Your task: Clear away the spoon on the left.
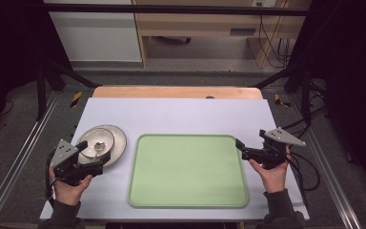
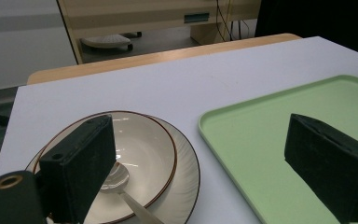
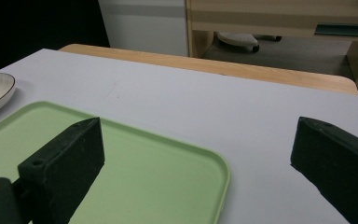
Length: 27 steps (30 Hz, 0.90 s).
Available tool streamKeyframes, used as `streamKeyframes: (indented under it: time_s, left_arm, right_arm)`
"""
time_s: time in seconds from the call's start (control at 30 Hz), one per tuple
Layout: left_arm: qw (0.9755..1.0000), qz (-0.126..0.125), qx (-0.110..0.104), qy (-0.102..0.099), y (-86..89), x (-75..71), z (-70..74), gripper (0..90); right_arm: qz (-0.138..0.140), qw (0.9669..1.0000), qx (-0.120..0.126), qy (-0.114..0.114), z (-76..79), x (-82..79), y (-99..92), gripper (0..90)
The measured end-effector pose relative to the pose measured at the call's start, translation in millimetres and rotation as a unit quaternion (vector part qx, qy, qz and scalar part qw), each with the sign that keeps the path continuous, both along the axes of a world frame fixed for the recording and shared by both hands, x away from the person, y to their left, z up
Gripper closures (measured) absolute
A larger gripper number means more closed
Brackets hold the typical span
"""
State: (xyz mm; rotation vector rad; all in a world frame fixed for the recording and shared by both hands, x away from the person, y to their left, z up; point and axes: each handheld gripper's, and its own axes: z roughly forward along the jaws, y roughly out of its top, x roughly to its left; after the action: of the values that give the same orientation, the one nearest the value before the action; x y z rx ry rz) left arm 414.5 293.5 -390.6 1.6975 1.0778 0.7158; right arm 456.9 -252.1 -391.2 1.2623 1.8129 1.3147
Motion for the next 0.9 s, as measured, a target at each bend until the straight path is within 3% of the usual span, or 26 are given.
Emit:
streamKeyframes:
  time_s: [0.5,0.9]
  left_arm:
    - [1.0000,-0.004,0.001,0.001,6.8,-4.4,2.9,8.4]
    - [0.9998,-0.010,0.011,0.015,10.2,-6.8,0.1,8.0]
  right_arm:
    - [0.000,1.0000,0.001,0.005,-1.5,-0.7,1.0,3.4]
    - [0.003,0.9999,-0.004,0.011,-3.1,-1.2,3.4,3.3]
